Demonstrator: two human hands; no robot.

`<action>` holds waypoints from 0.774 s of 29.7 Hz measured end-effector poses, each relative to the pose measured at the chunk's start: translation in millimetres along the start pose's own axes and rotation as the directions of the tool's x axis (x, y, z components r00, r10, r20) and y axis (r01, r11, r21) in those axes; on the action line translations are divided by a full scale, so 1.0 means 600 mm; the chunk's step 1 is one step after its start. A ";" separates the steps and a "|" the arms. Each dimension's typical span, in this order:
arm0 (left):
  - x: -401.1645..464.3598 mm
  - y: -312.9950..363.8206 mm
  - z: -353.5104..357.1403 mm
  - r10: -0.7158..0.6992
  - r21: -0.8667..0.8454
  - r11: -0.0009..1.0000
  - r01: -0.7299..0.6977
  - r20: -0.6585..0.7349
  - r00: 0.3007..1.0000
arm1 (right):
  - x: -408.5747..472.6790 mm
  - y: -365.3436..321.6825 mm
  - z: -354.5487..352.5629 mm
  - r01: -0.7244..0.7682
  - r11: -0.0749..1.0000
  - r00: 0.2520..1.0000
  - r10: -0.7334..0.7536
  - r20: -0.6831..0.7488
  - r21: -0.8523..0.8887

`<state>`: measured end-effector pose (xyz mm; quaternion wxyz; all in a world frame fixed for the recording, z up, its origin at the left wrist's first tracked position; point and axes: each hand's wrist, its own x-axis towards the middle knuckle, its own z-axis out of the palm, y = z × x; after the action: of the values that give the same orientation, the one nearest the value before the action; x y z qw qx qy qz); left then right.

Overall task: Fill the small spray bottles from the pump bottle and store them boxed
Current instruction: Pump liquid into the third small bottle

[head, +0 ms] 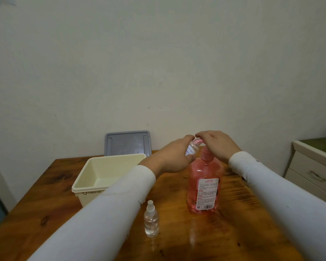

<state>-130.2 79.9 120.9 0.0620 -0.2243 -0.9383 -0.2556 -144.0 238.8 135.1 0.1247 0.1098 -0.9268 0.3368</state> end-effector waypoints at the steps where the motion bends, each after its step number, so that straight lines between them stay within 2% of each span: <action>1: -0.001 0.000 0.000 0.002 0.002 1.000 -0.002 0.002 1.000 | -0.001 0.000 0.001 -0.001 1.000 1.000 0.001 -0.001 0.012; 12: -0.005 -0.006 0.014 -0.015 0.013 1.000 0.015 0.023 1.000 | -0.009 0.008 0.010 -0.018 1.000 0.999 0.018 0.027 -0.013; 16: 0.000 0.000 0.001 0.008 0.029 1.000 -0.008 0.006 1.000 | -0.005 0.001 0.001 -0.010 1.000 1.000 0.011 -0.017 0.023; 23: -0.008 -0.008 0.019 -0.012 0.001 1.000 0.012 0.038 0.999 | -0.015 0.014 0.020 -0.015 0.999 1.000 0.014 0.007 0.036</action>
<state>-128.2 80.4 107.9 0.0428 -0.2235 -0.9407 -0.2515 -139.9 238.6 118.3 0.1173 0.1064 -0.9217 0.3540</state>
